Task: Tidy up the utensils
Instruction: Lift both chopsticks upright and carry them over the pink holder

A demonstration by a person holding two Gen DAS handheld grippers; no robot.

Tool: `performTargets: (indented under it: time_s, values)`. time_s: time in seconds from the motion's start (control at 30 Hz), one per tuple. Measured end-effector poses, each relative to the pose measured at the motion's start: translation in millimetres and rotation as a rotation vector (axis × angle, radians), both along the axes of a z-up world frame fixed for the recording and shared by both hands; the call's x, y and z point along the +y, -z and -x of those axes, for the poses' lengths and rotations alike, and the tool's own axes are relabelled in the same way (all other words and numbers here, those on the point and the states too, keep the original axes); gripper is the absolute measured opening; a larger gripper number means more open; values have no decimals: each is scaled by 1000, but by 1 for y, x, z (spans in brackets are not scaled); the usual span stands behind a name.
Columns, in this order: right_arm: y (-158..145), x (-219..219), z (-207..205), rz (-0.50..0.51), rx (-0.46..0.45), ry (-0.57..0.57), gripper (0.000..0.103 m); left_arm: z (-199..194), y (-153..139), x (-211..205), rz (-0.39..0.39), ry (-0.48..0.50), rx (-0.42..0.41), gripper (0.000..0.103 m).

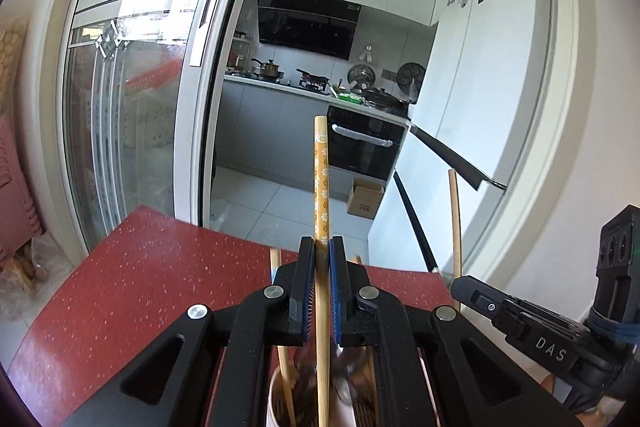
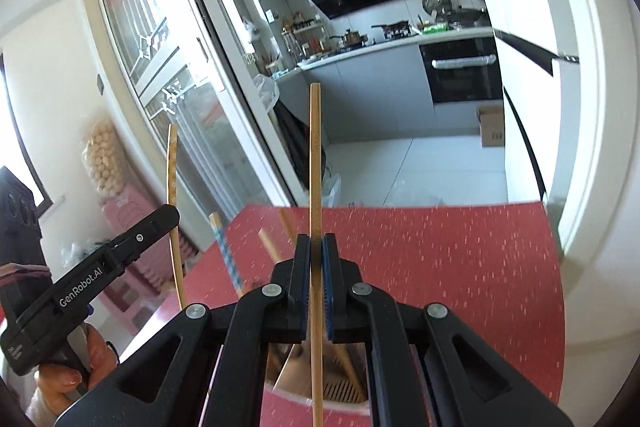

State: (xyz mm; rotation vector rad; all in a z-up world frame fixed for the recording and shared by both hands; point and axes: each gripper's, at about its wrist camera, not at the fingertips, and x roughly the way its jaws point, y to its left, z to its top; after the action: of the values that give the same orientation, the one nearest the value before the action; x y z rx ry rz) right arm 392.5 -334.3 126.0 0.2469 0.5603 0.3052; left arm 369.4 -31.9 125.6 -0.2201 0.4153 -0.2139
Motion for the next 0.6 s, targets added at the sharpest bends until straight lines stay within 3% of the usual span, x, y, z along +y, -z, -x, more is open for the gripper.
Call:
performTargets:
  time_s: [0.3,0.6]
  values:
    - [16,21,-17,124,-130,20,6,-24,19,-4,13,-35,-61,37]
    - [41,43,-1,265,-255,17,6,-7,42,-11,-11,-54,-116,37]
